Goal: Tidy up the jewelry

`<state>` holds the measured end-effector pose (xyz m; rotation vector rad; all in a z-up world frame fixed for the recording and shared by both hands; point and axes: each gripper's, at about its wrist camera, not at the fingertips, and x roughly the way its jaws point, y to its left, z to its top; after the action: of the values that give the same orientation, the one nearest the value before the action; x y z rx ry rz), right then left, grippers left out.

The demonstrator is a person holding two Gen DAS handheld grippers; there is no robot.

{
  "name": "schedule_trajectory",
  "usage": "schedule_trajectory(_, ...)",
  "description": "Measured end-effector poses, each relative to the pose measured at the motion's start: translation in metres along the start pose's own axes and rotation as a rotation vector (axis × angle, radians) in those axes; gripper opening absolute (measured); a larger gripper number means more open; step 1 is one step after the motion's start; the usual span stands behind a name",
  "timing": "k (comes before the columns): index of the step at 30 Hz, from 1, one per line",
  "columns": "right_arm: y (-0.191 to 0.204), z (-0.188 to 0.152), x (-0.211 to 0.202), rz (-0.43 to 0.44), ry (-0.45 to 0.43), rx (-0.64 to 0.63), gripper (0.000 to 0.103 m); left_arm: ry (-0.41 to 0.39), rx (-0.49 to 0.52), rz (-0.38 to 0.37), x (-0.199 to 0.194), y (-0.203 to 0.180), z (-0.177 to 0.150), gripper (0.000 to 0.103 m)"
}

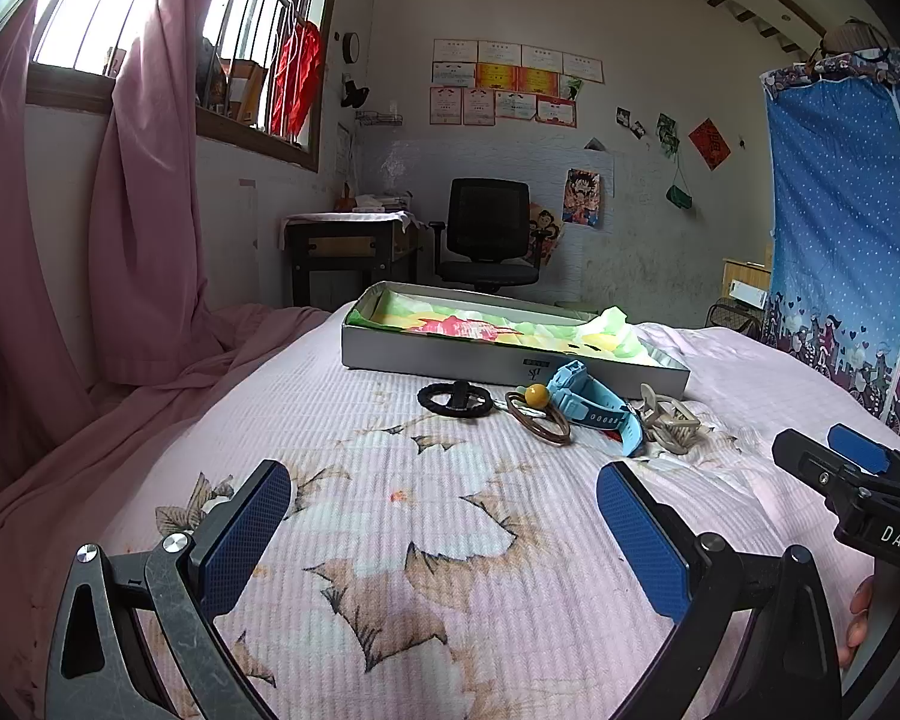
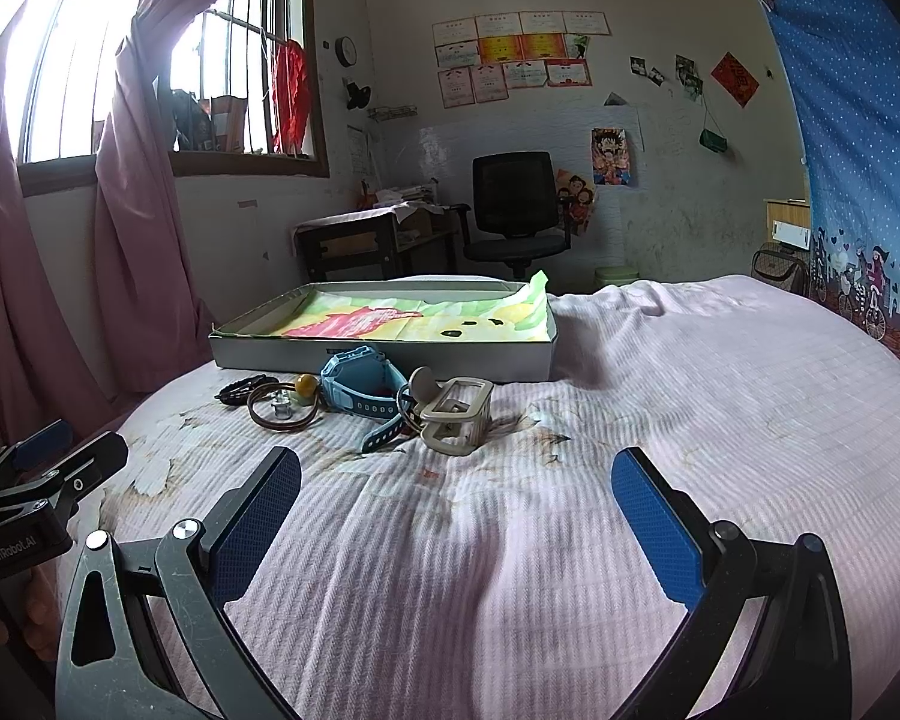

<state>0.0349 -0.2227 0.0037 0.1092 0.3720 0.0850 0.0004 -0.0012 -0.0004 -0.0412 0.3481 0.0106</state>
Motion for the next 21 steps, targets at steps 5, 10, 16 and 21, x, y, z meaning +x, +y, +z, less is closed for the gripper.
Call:
schedule_trajectory(5, 0.0005, 0.0001, 0.0000, 0.001, -0.001, 0.000, 0.102, 0.000, 0.002, 0.000, -0.0002, 0.0000, 0.0000, 0.103)
schedule_trajectory(10, 0.0005, 0.0004, -0.0007, 0.001, -0.002, 0.000, 0.102, 0.000, 0.001, 0.000, -0.0002, 0.0001, 0.0000, 0.103)
schedule_trajectory(16, 0.0016, 0.0010, -0.0008, 0.002, 0.001, 0.007, 0.102, 0.005, -0.004, -0.005, 0.0005, 0.0027, 0.0008, 0.103)
schedule_trajectory(21, 0.0004, 0.0038, -0.0008, 0.005, -0.001, 0.020, 0.102, 0.009, -0.038, -0.017, 0.0020, 0.0063, 0.0062, 0.103)
